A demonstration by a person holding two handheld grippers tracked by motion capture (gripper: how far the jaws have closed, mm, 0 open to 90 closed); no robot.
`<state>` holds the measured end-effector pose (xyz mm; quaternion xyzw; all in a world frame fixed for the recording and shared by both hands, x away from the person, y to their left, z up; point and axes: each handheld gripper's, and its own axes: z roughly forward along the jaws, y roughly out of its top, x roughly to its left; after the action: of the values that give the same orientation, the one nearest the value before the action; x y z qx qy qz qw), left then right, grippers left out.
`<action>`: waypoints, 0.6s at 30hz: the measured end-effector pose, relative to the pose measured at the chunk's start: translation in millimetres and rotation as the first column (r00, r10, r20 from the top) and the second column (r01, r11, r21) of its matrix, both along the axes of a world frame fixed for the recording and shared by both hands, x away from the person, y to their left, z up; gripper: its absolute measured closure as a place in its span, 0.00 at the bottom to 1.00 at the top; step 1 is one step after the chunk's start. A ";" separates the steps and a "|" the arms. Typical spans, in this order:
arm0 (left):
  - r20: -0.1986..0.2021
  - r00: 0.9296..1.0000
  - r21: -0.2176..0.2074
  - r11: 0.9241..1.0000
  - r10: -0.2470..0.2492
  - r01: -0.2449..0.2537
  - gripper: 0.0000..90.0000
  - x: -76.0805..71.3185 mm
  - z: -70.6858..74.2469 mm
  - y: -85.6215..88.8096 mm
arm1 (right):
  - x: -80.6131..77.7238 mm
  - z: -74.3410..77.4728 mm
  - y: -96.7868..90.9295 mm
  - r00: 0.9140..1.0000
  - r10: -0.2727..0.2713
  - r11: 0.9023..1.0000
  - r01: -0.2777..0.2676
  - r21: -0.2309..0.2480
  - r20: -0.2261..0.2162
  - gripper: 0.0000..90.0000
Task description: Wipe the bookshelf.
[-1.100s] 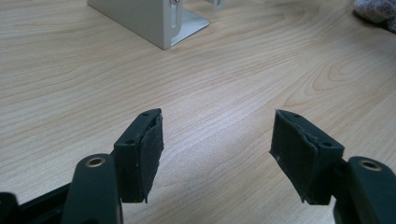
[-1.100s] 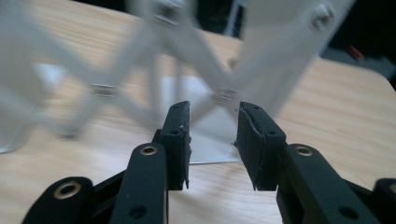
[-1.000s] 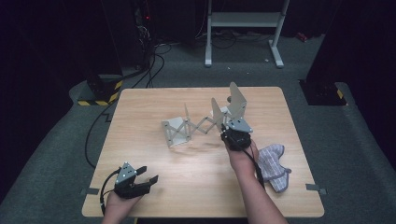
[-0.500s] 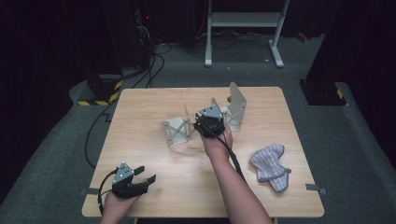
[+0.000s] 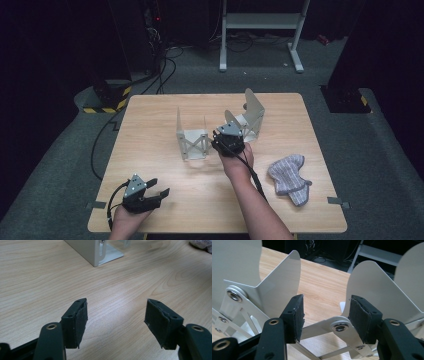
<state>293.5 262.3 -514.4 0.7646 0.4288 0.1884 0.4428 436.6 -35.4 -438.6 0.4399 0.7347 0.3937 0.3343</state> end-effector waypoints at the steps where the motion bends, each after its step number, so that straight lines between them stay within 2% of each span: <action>1: 0.000 1.000 0.003 1.000 -0.003 0.003 0.39 0.0 0.0 -0.1 | -2.4 -0.3 -2.3 1.000 0.004 1.000 -0.004 -0.001 0.002 0.51; 5: 0.001 1.000 0.007 1.000 -0.007 0.007 0.39 0.1 -0.4 -1.0 | -13.9 -2.0 -13.1 1.000 0.004 1.000 -0.004 0.007 0.006 0.51; 9: -0.004 1.000 0.007 1.000 -0.008 0.008 0.39 0.8 -0.9 -2.8 | -27.1 -2.4 -23.9 1.000 0.010 1.000 -0.010 -0.004 0.016 0.52; 18: -0.007 1.000 0.011 1.000 -0.010 0.010 0.39 0.6 -1.5 -5.4 | -45.3 6.7 -45.4 0.999 0.009 1.000 -0.008 -0.014 0.048 0.53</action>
<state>294.2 256.9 -515.9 0.7697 0.4254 0.1859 0.4381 391.3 -80.8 -431.9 0.4249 0.7309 0.4005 0.3533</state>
